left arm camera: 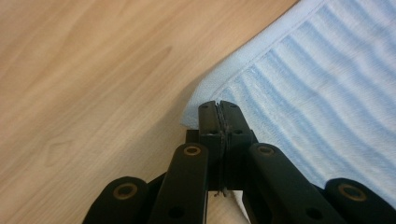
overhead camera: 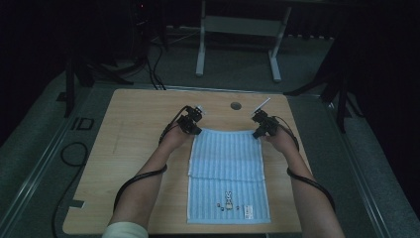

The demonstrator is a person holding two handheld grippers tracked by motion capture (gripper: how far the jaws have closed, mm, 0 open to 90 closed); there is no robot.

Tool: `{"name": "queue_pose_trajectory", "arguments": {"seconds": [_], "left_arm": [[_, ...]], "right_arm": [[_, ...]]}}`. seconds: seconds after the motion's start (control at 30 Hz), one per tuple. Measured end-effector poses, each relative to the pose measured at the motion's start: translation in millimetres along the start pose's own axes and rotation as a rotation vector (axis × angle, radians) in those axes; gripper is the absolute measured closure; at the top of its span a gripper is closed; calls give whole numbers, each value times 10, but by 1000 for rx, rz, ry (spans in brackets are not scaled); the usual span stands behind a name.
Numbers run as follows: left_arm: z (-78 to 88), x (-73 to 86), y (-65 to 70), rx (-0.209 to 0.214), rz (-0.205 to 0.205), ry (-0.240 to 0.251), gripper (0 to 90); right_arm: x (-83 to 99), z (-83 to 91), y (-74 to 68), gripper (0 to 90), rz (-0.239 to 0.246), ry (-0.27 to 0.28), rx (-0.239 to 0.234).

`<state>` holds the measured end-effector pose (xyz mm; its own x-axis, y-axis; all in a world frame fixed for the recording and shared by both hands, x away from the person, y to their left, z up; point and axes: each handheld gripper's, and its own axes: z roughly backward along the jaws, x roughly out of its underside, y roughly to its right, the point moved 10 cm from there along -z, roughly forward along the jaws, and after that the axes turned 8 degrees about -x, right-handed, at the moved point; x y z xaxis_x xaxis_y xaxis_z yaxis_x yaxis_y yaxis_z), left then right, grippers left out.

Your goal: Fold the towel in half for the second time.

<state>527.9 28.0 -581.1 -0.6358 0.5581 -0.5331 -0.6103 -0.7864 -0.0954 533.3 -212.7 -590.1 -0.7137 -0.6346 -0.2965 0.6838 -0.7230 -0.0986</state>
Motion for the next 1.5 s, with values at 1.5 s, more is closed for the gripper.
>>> {"name": "queue_pose_trajectory", "arguments": {"seconds": [1.5], "left_arm": [[1377,682,712,70,-164,249,885]], "right_arm": [[707,1067,-1084,843,371,185,42]]}}
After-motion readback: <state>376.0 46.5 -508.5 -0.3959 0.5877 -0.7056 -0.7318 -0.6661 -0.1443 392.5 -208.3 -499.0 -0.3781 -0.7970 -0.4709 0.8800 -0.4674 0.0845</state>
